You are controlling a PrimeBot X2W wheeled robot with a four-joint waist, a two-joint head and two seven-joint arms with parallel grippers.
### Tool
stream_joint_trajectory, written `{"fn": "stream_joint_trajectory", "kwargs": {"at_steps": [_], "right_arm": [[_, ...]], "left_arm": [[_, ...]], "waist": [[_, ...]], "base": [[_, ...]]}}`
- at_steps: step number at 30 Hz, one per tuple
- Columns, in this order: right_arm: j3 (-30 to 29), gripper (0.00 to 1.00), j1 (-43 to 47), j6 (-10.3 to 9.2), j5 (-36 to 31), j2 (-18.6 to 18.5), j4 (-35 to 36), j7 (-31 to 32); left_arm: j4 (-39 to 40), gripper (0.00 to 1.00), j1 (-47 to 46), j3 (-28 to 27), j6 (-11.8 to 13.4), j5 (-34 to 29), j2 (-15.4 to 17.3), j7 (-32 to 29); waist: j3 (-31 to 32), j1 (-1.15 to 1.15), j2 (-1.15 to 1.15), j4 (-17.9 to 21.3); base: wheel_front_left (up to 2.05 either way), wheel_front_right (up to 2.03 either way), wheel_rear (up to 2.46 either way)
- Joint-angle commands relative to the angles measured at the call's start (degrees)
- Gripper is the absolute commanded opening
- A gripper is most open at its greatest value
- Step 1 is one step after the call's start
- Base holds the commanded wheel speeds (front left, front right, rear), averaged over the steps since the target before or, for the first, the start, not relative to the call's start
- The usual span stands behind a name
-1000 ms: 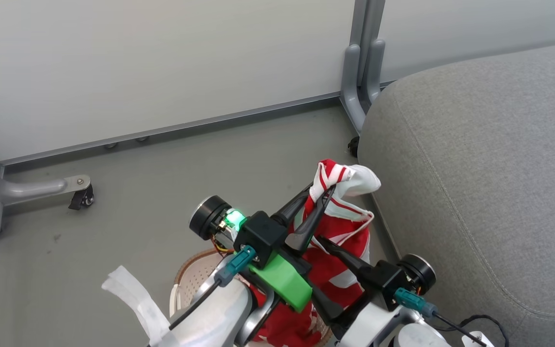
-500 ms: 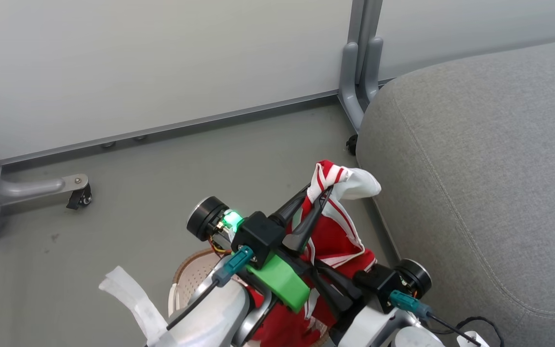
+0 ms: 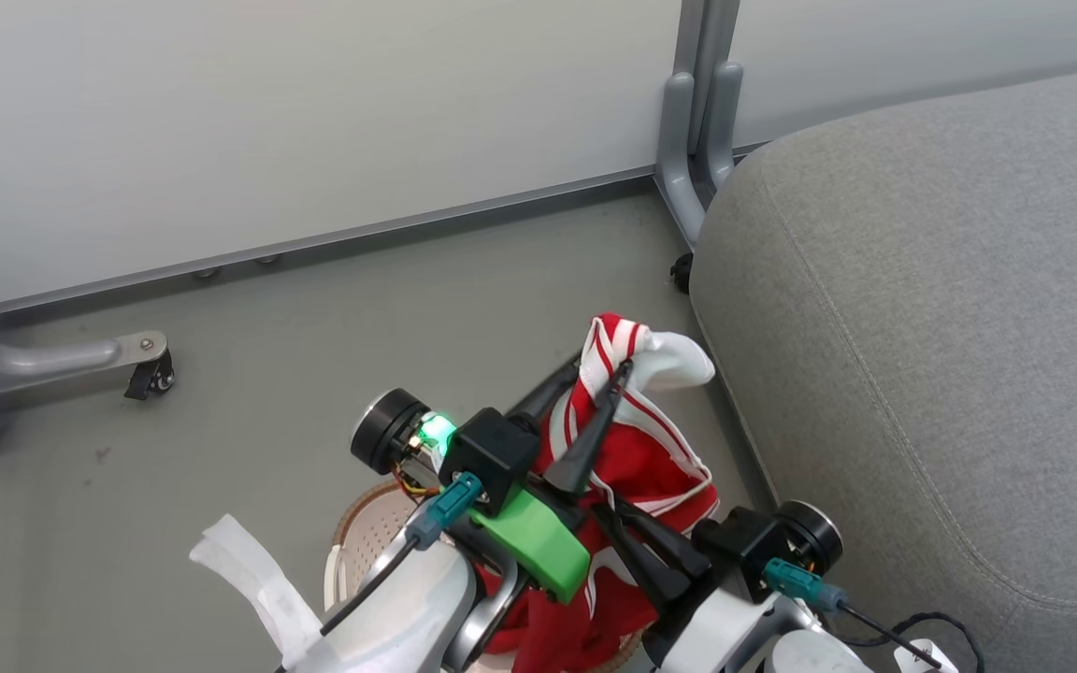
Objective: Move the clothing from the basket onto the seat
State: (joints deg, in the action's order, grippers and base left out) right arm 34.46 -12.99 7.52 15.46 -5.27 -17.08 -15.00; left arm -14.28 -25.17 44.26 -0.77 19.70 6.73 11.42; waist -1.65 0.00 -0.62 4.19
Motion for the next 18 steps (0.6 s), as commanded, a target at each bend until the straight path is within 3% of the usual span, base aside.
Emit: {"fn": "stream_joint_trajectory", "kwargs": {"at_steps": [1,18], "right_arm": [[-0.18,0.0,-0.36,-0.06,0.27,-0.29,0.32,-0.28],[-1.14,0.0,-0.54,-0.06,0.5,-0.28,0.75,-0.28]], "left_arm": [[-0.13,1.0,-0.05,-0.16,0.43,-0.15,0.35,0.04],[-0.97,1.0,-1.51,-0.35,1.66,-0.37,1.35,0.7]], "waist": [[-0.09,0.0,0.62,0.05],[-1.4,0.0,0.62,0.31]], "base": [[0.0,0.0,0.0],[0.0,0.0,0.0]]}}
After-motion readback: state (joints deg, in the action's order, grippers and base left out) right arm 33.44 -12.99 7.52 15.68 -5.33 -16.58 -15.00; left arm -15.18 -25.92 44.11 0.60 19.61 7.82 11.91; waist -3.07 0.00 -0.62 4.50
